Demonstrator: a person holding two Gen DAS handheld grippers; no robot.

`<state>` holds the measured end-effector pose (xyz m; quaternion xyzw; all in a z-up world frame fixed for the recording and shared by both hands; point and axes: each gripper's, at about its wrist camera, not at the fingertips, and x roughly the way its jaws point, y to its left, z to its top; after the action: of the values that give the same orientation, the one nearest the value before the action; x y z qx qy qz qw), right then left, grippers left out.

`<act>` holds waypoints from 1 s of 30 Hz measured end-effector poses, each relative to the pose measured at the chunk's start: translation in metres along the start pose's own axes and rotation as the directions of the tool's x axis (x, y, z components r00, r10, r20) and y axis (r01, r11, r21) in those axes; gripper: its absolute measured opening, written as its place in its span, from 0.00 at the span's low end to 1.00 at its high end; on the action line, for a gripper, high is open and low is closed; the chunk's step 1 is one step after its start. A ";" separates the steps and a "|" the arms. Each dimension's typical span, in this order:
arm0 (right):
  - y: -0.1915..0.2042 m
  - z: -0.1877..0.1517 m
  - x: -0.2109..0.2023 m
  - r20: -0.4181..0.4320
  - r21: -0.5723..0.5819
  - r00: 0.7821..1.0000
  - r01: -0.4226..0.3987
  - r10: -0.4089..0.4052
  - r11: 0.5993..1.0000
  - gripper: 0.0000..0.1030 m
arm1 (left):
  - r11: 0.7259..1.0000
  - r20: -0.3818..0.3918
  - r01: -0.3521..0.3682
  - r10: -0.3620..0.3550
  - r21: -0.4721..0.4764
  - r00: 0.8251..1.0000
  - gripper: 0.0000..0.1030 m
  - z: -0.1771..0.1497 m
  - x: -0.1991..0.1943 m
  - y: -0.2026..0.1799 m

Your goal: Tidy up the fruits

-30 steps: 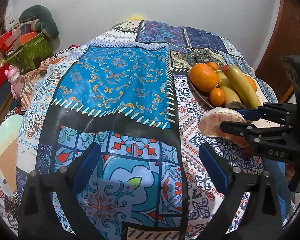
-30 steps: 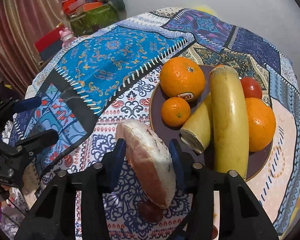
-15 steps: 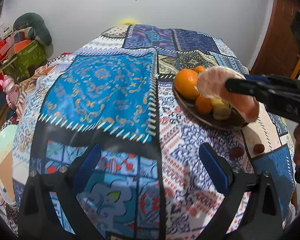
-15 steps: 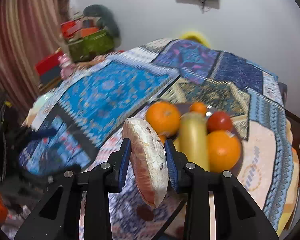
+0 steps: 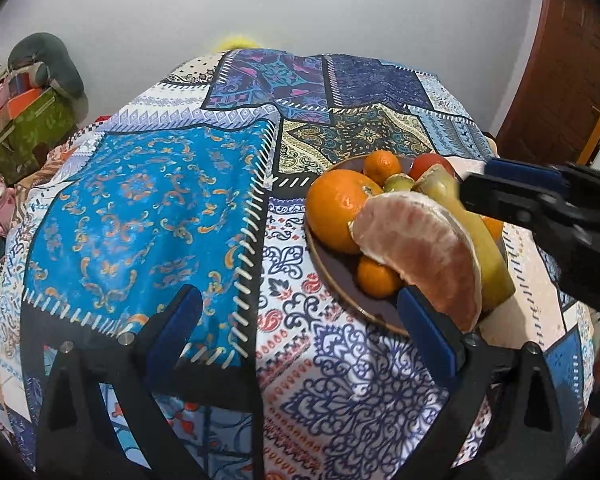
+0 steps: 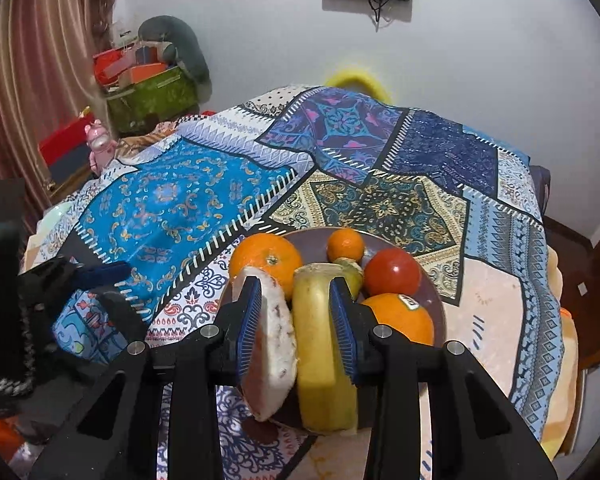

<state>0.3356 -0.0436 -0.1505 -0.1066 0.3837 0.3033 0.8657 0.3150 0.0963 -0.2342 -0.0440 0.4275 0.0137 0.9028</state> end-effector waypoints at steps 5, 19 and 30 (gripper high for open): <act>-0.011 -0.012 -0.024 0.014 0.024 1.000 -0.004 0.003 1.000 0.32 | 1.000 0.010 0.009 -0.009 -0.020 1.000 0.97 -0.004 -0.013 0.003; -0.024 -0.085 -0.047 -0.110 0.078 0.994 -0.003 0.012 0.997 0.43 | 0.994 -0.014 0.075 -0.074 0.080 0.997 0.88 -0.034 -0.051 -0.031; -0.025 -0.122 -0.018 -0.187 0.120 0.979 -0.058 0.080 0.991 0.38 | 0.982 -0.154 0.111 -0.087 0.156 0.984 0.67 -0.057 -0.019 -0.065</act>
<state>0.2678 -0.1221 -0.2221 -0.0723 0.4852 0.2990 0.8185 0.2632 0.0268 -0.2510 0.0082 0.4897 -0.0698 0.8691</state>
